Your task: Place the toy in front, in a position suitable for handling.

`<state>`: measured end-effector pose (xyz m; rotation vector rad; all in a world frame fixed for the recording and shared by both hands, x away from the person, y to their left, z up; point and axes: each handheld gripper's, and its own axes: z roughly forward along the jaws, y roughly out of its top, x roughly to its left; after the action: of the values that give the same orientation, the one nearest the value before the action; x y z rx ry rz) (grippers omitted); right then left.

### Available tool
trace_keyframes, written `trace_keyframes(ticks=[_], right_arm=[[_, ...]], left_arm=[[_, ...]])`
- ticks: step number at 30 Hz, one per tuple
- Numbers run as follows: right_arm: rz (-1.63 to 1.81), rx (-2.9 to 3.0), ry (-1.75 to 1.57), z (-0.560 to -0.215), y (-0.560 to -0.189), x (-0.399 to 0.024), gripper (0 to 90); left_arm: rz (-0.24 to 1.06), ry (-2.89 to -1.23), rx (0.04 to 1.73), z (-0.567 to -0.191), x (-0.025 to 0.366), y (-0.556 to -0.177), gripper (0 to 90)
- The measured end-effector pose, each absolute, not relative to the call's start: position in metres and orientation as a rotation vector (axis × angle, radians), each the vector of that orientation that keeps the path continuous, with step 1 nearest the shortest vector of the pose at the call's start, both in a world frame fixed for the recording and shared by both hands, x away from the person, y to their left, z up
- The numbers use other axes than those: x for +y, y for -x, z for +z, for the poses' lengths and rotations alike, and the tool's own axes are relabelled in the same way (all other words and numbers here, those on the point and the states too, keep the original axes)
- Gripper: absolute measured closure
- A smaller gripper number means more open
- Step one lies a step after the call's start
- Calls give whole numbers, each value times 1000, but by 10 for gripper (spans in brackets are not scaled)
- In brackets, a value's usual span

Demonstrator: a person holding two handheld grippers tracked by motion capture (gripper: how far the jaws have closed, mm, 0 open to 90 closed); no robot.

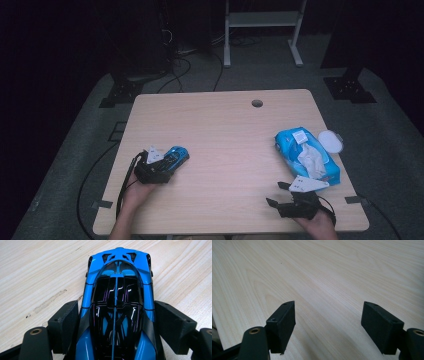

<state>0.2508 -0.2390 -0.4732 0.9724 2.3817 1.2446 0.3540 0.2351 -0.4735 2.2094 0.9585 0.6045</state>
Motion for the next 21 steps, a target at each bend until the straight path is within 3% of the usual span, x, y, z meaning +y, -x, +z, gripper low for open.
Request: trace_keyframes(ticks=[21], right_arm=[[1251, 2378, -962, -472, -250, -239, 267]], left_arm=[[508, -2144, 988, -468, 241, -355, 266]])
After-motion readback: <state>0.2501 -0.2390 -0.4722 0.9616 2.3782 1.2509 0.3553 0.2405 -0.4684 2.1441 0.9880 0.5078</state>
